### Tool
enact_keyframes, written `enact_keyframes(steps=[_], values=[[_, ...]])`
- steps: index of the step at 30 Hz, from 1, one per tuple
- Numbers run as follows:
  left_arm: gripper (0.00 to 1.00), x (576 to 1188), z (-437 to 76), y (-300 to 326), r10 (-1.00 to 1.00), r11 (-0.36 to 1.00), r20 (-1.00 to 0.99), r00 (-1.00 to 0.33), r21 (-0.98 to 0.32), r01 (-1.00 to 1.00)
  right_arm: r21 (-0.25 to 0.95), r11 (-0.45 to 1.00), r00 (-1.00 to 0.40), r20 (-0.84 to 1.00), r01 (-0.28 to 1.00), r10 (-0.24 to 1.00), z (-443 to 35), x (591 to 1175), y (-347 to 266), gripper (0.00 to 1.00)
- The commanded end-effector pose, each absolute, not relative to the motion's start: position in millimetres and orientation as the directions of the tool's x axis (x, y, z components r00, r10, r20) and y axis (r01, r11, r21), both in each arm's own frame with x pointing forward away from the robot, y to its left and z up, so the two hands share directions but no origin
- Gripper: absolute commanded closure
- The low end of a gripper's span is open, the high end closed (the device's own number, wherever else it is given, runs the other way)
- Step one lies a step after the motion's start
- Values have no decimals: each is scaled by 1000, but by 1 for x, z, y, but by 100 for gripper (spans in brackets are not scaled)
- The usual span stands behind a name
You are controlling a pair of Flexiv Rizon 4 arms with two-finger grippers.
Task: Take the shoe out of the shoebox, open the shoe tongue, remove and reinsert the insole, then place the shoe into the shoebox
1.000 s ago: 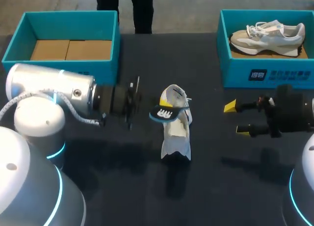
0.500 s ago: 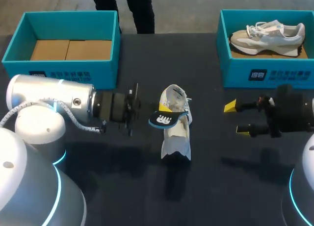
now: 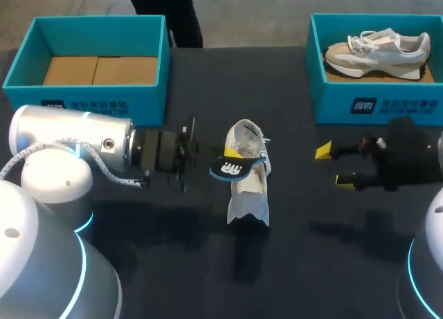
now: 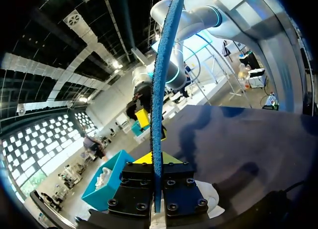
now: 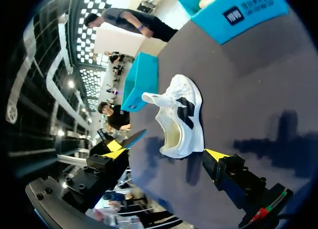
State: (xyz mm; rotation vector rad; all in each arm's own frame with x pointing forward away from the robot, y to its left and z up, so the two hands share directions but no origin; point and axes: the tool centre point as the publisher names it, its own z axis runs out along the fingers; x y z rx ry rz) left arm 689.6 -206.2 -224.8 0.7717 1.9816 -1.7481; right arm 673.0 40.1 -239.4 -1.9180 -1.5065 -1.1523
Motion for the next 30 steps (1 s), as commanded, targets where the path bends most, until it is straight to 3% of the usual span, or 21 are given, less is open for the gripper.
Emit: enact_keyframes(steps=[1, 10, 30], values=[[100, 689, -225, -207, 146, 74, -616, -774, -773, 630, 183, -341, 76, 777, 922, 625, -246, 673, 63, 0], [100, 689, -225, -207, 146, 74, -616, -774, -773, 630, 187, -294, 86, 694, 937, 714, -274, 676, 96, 0], [100, 689, -225, -207, 146, 74, -616, -774, -773, 630, 225, -284, 69, 659, 932, 749, -304, 674, 119, 0]])
